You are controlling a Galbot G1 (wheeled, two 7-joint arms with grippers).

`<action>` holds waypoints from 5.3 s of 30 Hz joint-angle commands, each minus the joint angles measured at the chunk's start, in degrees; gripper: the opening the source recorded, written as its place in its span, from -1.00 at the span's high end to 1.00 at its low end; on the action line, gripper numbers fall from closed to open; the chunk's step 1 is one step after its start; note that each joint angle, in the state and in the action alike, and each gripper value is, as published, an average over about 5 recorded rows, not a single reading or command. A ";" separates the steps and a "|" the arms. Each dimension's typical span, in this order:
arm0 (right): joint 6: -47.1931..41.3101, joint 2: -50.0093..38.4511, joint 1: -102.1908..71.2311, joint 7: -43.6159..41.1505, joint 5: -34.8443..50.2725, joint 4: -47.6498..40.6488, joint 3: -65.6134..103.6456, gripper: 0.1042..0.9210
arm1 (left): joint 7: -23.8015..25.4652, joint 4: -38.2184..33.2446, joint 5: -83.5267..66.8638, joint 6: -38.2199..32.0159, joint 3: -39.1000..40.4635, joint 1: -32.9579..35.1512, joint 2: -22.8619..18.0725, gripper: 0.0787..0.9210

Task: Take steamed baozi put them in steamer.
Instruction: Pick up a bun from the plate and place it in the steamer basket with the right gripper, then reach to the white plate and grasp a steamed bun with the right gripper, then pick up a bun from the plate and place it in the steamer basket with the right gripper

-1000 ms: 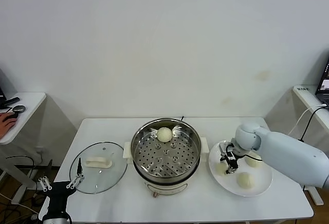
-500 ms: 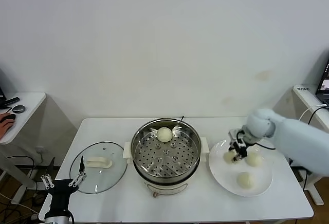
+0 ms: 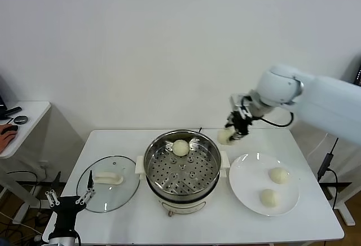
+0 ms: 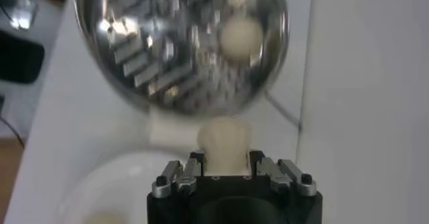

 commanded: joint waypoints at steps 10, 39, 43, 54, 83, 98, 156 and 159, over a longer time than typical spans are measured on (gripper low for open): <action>-10.14 27.01 -4.36 10.74 12.30 -5.76 -4.65 0.22 | -0.04 -0.09 1.07 0.30 -0.08 -0.77 -1.42 -0.77; -9.50 32.81 -14.26 10.42 4.83 -18.30 -2.63 -0.53 | -0.37 0.32 0.86 -0.51 -0.83 -0.86 -1.43 -0.77; -8.88 29.74 -10.48 8.15 4.70 -15.27 -2.14 -0.72 | -0.37 0.30 0.84 -0.52 -0.79 -1.03 -1.29 -0.77; 0.86 7.36 5.88 -9.82 -1.36 -0.54 -4.49 -0.76 | -0.19 0.45 0.86 -0.12 0.41 -2.11 -0.45 -0.77; 18.01 -26.43 -37.59 -15.42 -30.62 0.49 19.88 -0.76 | 0.12 3.01 1.13 0.12 0.30 -3.14 0.84 -0.77; 16.87 -20.26 -47.05 -8.88 -34.18 -3.11 24.63 -0.76 | 0.06 2.25 1.44 -0.05 -0.86 -1.79 -0.08 -0.77; 32.30 11.62 4.00 -13.10 -6.42 -0.85 1.52 -0.03 | -0.14 1.05 1.09 -0.14 -1.94 -2.40 -0.08 -0.77; 35.67 16.71 2.09 -11.85 -9.28 1.05 0.10 -0.04 | -0.16 0.78 1.08 -0.15 -2.34 -2.26 -0.34 -0.77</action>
